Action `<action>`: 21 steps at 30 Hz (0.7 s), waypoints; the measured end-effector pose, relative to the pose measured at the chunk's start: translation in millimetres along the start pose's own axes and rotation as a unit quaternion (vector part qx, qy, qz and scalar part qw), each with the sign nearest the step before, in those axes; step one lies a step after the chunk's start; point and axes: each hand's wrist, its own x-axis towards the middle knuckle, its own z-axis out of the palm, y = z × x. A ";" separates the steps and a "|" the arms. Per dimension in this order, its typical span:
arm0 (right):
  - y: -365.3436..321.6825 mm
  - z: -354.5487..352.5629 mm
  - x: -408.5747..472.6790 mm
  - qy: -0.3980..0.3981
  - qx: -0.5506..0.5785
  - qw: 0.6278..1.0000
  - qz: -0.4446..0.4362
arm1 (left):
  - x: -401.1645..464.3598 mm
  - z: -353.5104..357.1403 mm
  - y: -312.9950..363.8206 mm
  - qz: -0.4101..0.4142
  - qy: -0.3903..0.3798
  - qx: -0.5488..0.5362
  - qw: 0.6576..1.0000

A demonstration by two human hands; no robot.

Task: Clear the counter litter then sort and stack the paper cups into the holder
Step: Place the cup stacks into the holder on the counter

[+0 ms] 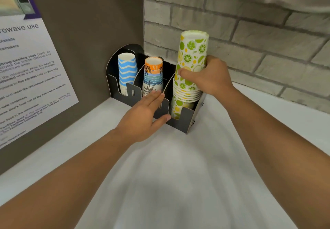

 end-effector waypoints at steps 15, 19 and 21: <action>7.4 15.1 -15.6 0.130 -0.220 0.965 -0.053 | 0.8 -3.7 1.1 -0.012 -0.007 0.006 1.000; 4.3 11.8 -15.3 0.106 -0.250 0.961 -0.053 | 0.9 -2.7 2.8 -0.018 -0.010 0.005 1.000; 5.2 14.0 -14.9 0.091 -0.268 0.958 -0.049 | 0.6 -2.9 3.9 -0.023 -0.011 0.004 1.000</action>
